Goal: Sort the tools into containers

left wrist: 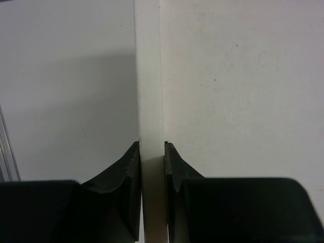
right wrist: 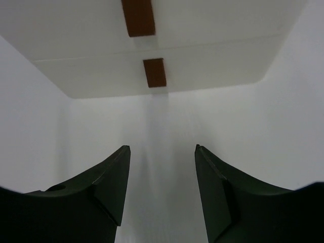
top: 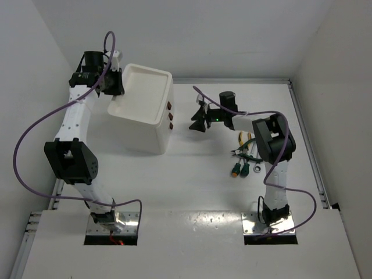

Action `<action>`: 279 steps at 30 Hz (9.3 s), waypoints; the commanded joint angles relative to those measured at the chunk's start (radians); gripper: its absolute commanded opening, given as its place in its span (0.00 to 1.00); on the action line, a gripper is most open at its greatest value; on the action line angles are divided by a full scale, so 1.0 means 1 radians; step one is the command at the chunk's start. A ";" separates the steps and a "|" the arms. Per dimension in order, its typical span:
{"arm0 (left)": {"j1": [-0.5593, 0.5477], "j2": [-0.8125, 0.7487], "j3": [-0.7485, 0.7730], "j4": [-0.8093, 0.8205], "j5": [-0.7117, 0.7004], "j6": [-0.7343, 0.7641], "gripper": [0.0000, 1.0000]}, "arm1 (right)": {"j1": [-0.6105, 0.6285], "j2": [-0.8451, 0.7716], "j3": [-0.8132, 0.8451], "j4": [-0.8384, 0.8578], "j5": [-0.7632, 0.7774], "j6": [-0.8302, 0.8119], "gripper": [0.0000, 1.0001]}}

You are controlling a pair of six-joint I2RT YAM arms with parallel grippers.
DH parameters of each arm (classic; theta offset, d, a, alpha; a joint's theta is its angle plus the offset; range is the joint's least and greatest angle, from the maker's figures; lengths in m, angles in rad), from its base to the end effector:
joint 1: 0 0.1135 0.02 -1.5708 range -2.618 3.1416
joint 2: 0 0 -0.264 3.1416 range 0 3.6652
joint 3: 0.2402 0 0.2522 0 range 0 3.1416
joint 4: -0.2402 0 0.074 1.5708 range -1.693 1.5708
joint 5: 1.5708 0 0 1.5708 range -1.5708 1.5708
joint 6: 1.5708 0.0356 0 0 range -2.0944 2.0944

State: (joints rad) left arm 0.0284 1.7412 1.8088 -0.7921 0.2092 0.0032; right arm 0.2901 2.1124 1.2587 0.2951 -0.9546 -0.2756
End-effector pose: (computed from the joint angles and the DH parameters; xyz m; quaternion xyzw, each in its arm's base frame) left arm 0.3867 0.0036 0.3780 0.0315 0.9073 -0.0887 0.4098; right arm 0.4157 0.1544 0.1444 -0.4307 0.6839 0.4049 0.4277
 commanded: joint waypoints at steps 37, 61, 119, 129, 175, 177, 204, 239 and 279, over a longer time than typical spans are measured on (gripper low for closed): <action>-0.051 0.087 -0.029 -0.038 0.050 -0.063 0.00 | 0.227 0.274 0.416 -0.045 0.024 0.007 0.48; -0.051 0.069 -0.068 -0.038 0.018 -0.072 0.00 | 0.238 0.133 0.167 0.223 0.172 0.131 0.00; -0.125 0.004 -0.086 0.010 0.010 -0.028 0.60 | -0.373 -0.425 0.085 -1.071 0.207 -0.659 0.54; -0.134 -0.005 -0.086 0.010 0.044 0.003 0.68 | -0.463 -0.126 0.381 -1.576 0.365 -1.332 0.49; -0.134 0.032 -0.086 0.001 0.024 -0.006 0.69 | -0.425 0.012 0.214 -1.318 0.488 -1.438 0.30; -0.134 0.032 -0.086 0.001 0.024 -0.006 0.69 | -0.425 0.012 0.214 -1.318 0.488 -1.438 0.25; -0.156 -0.057 -0.215 0.060 -0.057 -0.222 0.00 | -0.251 -0.534 0.120 -0.871 0.468 0.341 0.00; -0.255 -0.131 -0.307 0.133 -0.370 -0.388 0.00 | 0.282 -0.039 0.547 -1.021 1.338 0.573 0.00; -0.255 -0.112 -0.325 0.133 -0.330 -0.379 0.00 | 0.275 -0.135 0.343 -0.752 1.050 0.609 0.51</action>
State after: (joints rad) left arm -0.2031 1.5902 1.5345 -0.5255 -0.1909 -0.3229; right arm 0.5770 2.0945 1.6371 -0.5385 0.0990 0.3603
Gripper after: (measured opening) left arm 0.272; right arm 0.543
